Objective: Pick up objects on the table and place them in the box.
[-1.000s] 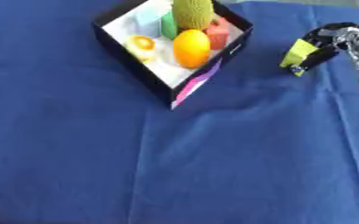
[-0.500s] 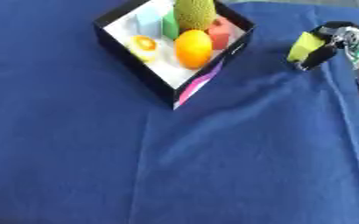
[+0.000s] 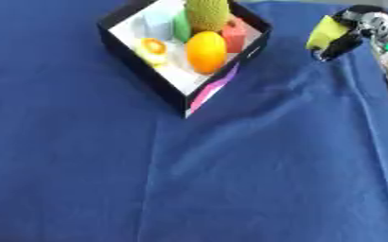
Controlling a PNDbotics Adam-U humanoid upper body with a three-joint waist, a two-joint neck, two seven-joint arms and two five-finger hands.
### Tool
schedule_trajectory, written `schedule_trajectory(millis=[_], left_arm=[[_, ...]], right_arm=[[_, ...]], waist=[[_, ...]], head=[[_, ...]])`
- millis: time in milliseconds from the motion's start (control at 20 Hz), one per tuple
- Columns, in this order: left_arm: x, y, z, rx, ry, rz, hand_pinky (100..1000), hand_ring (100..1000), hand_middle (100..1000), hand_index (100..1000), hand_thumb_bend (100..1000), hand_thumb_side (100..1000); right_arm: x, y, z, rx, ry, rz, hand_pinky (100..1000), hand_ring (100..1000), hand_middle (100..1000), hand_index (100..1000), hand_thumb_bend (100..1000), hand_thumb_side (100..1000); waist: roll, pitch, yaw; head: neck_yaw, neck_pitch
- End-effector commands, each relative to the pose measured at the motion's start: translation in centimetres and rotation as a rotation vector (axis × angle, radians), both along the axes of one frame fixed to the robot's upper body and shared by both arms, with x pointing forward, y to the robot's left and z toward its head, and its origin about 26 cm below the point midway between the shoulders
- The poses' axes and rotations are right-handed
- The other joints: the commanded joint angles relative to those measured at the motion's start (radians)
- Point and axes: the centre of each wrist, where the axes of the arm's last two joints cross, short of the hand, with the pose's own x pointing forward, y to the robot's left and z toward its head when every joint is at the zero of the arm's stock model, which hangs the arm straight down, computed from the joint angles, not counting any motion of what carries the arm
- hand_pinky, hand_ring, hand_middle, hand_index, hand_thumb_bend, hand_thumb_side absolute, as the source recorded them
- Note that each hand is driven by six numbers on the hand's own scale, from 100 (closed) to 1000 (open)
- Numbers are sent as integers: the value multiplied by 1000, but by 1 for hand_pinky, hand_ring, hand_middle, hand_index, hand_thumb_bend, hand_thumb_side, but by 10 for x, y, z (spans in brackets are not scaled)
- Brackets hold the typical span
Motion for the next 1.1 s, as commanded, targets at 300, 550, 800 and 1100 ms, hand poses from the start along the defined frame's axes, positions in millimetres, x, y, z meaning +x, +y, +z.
schedule_trajectory(millis=[300,550,800,1100], left_arm=[[-3,3,7,37,-18,4,665,743,688,757,100,581],[-2,-4,9,34,-27,-22,664,741,690,752,100,579],[0,-8,11,15,-40,-31,664,736,690,746,100,579],[0,-8,11,15,-37,-33,664,738,691,745,100,580]], right_arm=[[-32,72,83,-56,-246,239,905,785,721,780,182,169],[-26,138,86,-117,-265,361,905,797,734,788,224,205],[-8,163,69,-153,-244,362,906,812,752,805,256,237],[-10,186,59,-259,-193,410,939,908,876,963,444,317]], waist=[[-14,-68,0],[-12,-74,15],[-12,-75,30],[-12,-75,32]], head=[[-14,8],[-38,7],[-51,6],[-50,6]])
